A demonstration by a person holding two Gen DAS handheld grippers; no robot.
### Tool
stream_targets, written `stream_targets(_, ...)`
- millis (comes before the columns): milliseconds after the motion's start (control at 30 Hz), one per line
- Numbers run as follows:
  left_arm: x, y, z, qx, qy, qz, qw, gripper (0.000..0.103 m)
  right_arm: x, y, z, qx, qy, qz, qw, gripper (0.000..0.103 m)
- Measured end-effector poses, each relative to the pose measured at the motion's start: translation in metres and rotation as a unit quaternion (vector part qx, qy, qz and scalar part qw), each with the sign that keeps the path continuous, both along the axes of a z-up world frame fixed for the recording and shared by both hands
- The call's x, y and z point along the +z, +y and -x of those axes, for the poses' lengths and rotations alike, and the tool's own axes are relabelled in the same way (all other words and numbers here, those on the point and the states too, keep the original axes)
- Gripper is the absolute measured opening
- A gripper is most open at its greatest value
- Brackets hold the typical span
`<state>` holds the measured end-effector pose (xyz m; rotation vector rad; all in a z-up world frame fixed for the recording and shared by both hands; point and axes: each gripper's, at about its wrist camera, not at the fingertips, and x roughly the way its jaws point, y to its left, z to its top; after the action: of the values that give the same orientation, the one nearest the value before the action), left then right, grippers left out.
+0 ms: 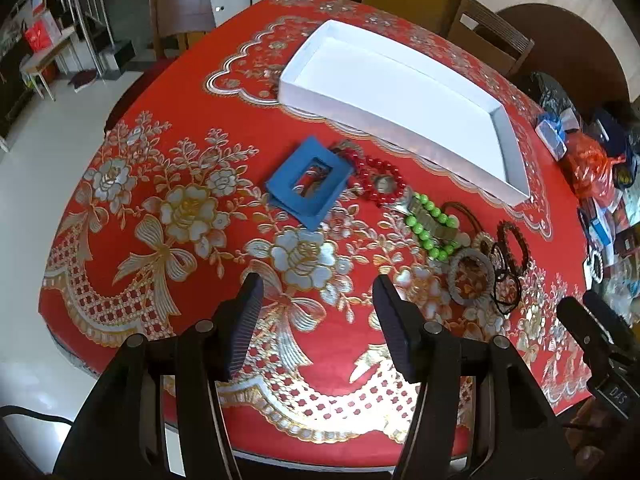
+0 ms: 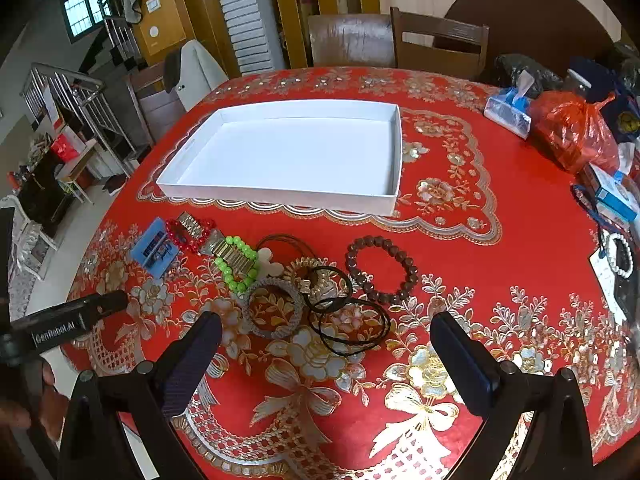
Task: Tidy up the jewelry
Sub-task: 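Lower the left gripper onto the blue hair clip and close it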
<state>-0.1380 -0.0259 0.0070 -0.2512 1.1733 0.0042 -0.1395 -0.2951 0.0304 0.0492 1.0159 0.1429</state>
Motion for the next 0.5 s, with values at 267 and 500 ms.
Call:
stream_targets(267,-0.01,0.005,-0.027,-0.029,0.003,-0.024,0.9993,0.056,-0.014,-0.018,-0.008,-0.017,0.021,-0.013,1.0,0.103)
stream_targets(500,-0.023,0.002,-0.058,-0.106,0.007,-0.054,0.9928,0.059,-0.02,-0.023,-0.018,-0.015,0.031,-0.04,0.999,0.103)
